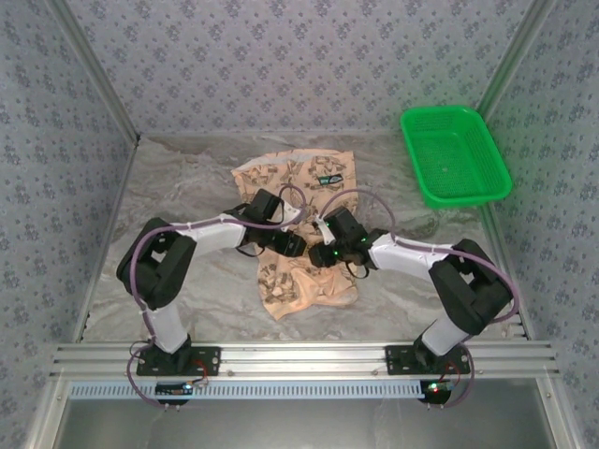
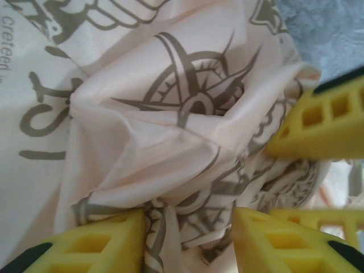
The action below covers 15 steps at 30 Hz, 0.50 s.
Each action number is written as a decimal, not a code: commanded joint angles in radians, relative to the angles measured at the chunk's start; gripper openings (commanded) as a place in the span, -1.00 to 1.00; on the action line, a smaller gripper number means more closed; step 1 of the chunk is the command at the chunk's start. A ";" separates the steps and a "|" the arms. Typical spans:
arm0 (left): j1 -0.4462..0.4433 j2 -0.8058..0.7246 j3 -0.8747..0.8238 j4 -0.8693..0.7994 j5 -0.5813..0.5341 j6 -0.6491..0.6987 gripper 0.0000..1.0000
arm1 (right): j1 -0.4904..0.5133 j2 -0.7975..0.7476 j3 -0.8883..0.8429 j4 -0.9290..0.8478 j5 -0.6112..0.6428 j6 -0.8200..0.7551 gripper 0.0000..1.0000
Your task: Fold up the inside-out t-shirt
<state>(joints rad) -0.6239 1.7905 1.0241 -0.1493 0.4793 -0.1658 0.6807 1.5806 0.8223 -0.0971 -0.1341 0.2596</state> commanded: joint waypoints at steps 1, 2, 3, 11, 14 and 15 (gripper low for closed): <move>0.003 0.009 0.046 0.050 -0.013 -0.003 -0.13 | -0.023 0.032 0.047 -0.012 0.098 0.072 -0.19; 0.002 0.009 0.046 0.052 -0.009 -0.011 -0.13 | -0.026 0.050 0.060 -0.025 0.098 0.075 -0.20; 0.002 0.010 0.044 0.056 0.000 -0.019 -0.13 | -0.025 0.069 0.066 -0.027 0.084 0.075 -0.22; 0.002 0.017 0.006 0.067 0.010 -0.047 -0.14 | 0.006 0.137 0.072 -0.051 0.011 0.094 -0.45; 0.001 0.014 0.002 0.066 0.012 -0.049 -0.14 | -0.024 0.122 0.080 -0.047 -0.110 0.096 -0.93; 0.002 0.011 0.010 0.054 0.011 -0.047 -0.14 | -0.042 0.103 0.091 -0.049 -0.168 0.113 -1.00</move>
<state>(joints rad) -0.6239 1.8011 1.0374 -0.1009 0.4778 -0.2073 0.6697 1.7020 0.8783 -0.1043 -0.1635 0.3523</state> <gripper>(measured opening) 0.429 0.051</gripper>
